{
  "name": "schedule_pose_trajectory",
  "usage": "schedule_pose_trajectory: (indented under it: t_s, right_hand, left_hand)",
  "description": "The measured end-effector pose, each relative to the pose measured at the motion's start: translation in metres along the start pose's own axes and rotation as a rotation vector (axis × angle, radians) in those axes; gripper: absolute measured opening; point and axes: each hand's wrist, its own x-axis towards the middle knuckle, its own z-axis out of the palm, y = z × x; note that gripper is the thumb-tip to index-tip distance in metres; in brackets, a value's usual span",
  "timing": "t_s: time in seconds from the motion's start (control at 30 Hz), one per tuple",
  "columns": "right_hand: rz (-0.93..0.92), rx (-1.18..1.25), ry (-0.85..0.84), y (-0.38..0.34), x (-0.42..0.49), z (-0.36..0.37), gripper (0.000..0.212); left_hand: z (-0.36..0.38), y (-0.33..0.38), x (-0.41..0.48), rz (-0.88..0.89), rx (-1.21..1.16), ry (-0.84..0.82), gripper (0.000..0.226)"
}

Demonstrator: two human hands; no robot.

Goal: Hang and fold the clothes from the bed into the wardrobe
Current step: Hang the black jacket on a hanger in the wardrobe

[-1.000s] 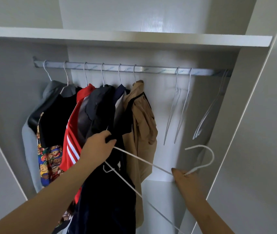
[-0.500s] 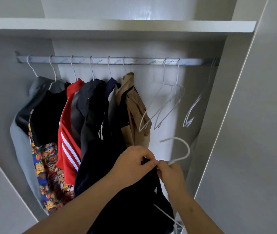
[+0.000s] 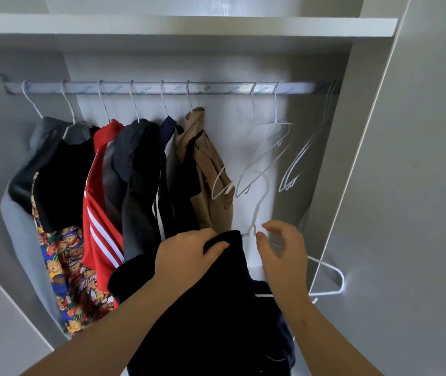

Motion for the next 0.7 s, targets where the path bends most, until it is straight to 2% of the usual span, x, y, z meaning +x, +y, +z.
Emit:
schedule_pose_trajectory:
  t_s: [0.07, 0.2, 0.27, 0.33, 0.4, 0.57, 0.7]
  right_hand:
    - [-0.019, 0.03, -0.08, 0.003, -0.007, 0.004, 0.033]
    - [0.155, 0.026, -0.486, 0.009, -0.019, 0.017, 0.021]
    - [0.24, 0.098, -0.652, 0.015, -0.021, 0.02, 0.016]
    - [0.293, 0.145, -0.774, 0.022, -0.022, 0.021, 0.008]
    - [0.328, 0.103, -0.865, 0.033, -0.022, 0.021, 0.013]
    - [0.355, -0.231, -1.016, 0.06, -0.024, 0.017, 0.029]
    - [0.137, -0.658, -1.035, 0.074, -0.02, 0.009, 0.038]
  left_hand:
    - [-0.003, -0.001, 0.002, -0.071, -0.03, 0.032, 0.028]
    - [-0.014, -0.006, 0.003, -0.117, -0.083, 0.116, 0.021]
    - [-0.022, -0.012, 0.003, -0.127, -0.149, 0.137, 0.019]
    - [-0.031, -0.019, 0.003, -0.142, -0.208, 0.19, 0.018]
    - [-0.04, -0.028, 0.005, -0.159, -0.243, 0.251, 0.017]
    - [-0.063, -0.058, 0.006, -0.163, -0.252, 0.353, 0.006]
    - [-0.086, -0.086, 0.001, -0.156, -0.251, 0.355, 0.006]
